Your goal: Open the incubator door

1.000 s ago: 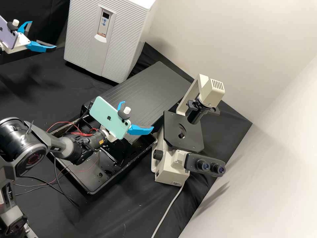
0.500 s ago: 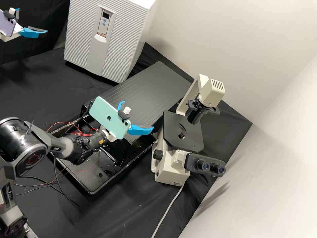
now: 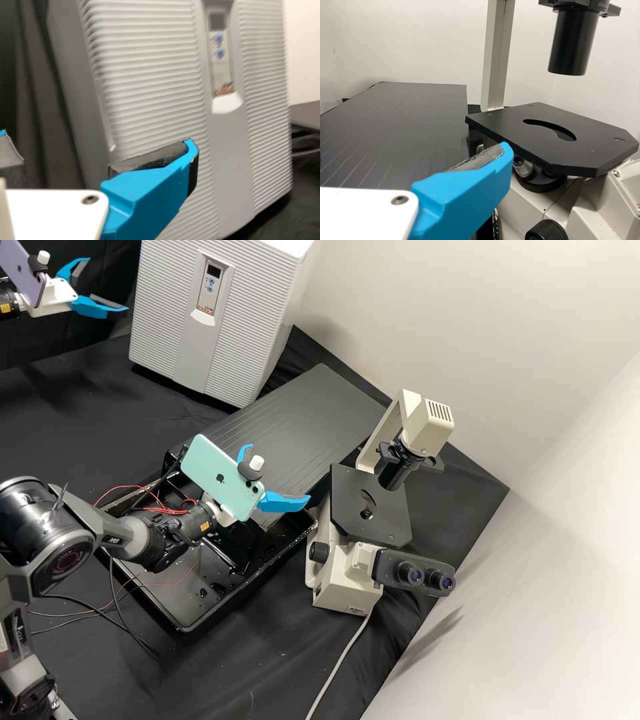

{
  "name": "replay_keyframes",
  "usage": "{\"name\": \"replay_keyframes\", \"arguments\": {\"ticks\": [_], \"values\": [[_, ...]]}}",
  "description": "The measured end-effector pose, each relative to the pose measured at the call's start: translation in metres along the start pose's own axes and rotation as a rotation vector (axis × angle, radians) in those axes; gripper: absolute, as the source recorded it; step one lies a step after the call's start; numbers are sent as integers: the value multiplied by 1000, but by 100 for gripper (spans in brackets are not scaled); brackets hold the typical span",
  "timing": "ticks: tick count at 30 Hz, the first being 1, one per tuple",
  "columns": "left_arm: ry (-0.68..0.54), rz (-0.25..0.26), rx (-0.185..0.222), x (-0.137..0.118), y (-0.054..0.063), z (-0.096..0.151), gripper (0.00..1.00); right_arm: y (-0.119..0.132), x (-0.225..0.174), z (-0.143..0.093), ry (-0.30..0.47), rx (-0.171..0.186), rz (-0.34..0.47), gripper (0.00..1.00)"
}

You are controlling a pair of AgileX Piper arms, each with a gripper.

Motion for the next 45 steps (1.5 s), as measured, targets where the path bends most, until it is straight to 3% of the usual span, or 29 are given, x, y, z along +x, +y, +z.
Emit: {"name": "replay_keyframes", "arguments": {"ticks": [4,9,15,19,23,30,38,42,45], "values": [[-49,30,4,14,5,-9,100,0,0,0,0,0,0,100],[-42,55,-36,32,4,-28,100,0,0,0,0,0,0,100],[-19,51,-68,44,-4,-50,100,0,0,0,0,0,0,100],[-49,30,-54,53,-12,-59,100,0,0,0,0,0,0,100],[-89,18,-65,66,-19,-65,100,0,0,0,0,0,0,100],[-132,26,-130,85,-22,-71,100,0,0,0,0,0,0,100],[-192,24,-88,100,-22,-74,100,0,0,0,-1,0,-1,100],[-219,25,-111,108,-25,-73,100,0,0,0,-1,0,-1,100],[-238,24,-103,111,-25,-72,100,0,0,0,-1,0,-1,100]]}}
